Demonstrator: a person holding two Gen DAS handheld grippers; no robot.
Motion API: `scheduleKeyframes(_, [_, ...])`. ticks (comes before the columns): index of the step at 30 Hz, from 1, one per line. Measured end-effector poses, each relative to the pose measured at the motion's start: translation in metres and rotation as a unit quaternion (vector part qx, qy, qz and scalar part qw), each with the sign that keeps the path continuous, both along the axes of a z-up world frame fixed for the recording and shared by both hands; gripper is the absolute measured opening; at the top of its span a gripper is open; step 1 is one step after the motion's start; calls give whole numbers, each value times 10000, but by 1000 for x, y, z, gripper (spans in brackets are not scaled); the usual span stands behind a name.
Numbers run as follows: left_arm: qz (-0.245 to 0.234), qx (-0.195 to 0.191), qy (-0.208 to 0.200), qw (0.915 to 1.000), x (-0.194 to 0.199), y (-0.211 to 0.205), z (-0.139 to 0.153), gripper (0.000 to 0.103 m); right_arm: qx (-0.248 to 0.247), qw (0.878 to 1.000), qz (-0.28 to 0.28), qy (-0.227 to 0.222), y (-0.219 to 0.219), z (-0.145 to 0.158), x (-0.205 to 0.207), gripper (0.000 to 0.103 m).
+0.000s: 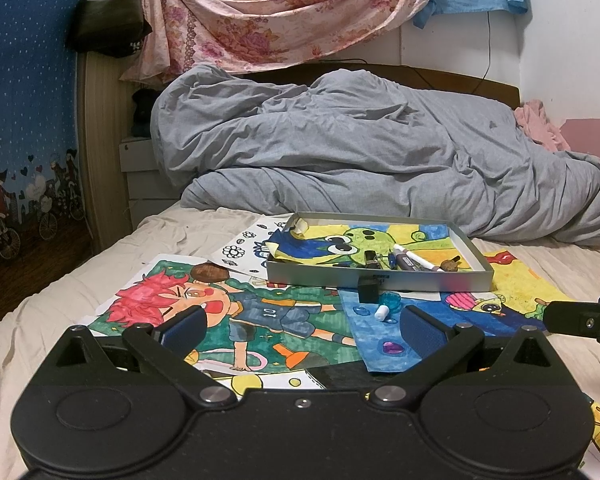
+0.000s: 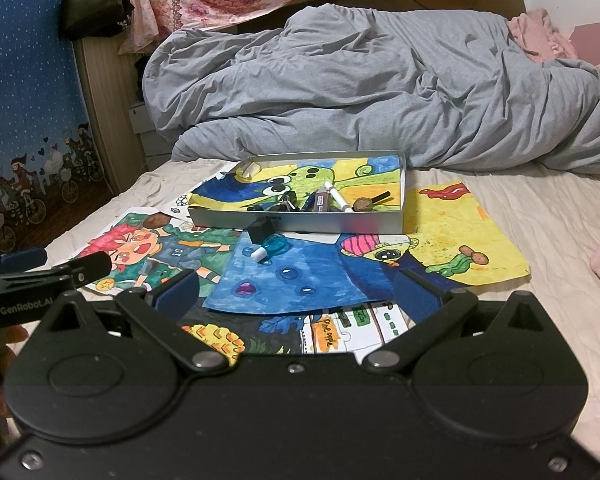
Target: Organize rigid objects
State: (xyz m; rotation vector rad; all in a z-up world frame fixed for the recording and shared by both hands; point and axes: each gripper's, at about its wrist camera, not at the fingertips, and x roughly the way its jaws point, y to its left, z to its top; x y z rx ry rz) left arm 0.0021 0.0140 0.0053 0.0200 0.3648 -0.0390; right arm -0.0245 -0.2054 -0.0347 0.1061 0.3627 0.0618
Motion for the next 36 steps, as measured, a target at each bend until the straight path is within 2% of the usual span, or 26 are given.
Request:
scheduleKeyframes(24, [-3, 15, -3, 10000, 6, -4, 5, 102, 11, 9998, 0, 176, 2, -1, 13, 103])
scheduleKeyframes(36, [-19, 95, 11, 10000, 33, -4, 7, 102, 106, 9997, -108, 211, -2, 2, 33, 103])
